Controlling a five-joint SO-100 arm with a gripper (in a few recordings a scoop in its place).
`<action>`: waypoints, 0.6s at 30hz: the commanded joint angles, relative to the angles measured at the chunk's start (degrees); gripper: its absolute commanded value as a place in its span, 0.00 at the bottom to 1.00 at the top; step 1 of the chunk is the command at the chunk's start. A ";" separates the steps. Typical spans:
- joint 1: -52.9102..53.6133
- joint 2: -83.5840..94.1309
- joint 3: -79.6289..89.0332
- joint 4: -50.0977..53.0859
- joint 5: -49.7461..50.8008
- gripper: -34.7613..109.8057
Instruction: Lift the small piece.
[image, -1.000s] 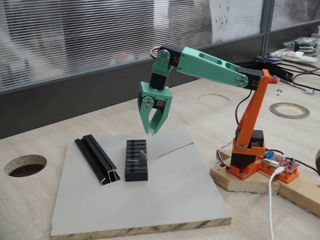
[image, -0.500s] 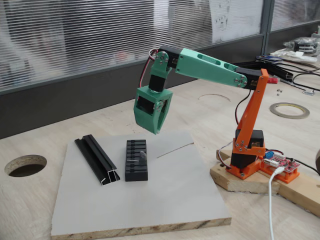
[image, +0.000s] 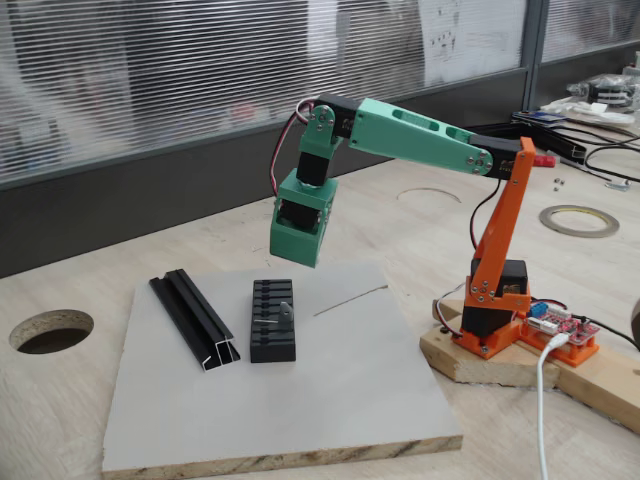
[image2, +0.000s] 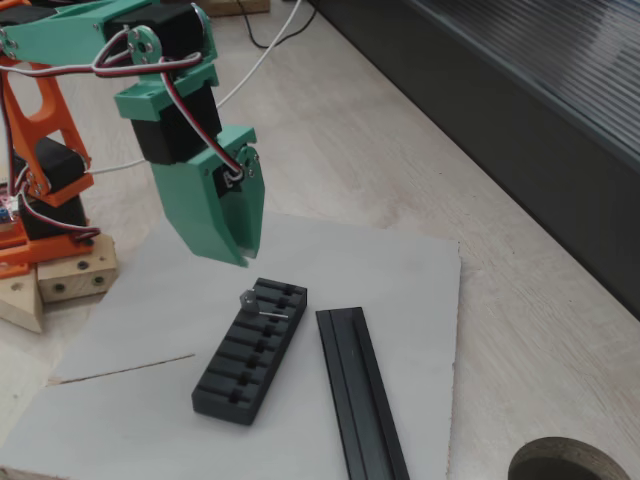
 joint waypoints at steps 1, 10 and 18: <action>0.00 1.49 -0.26 0.53 -0.18 0.28; -0.18 -6.06 -0.97 -0.18 -0.35 0.29; -4.04 -6.15 -1.05 -0.26 -0.44 0.29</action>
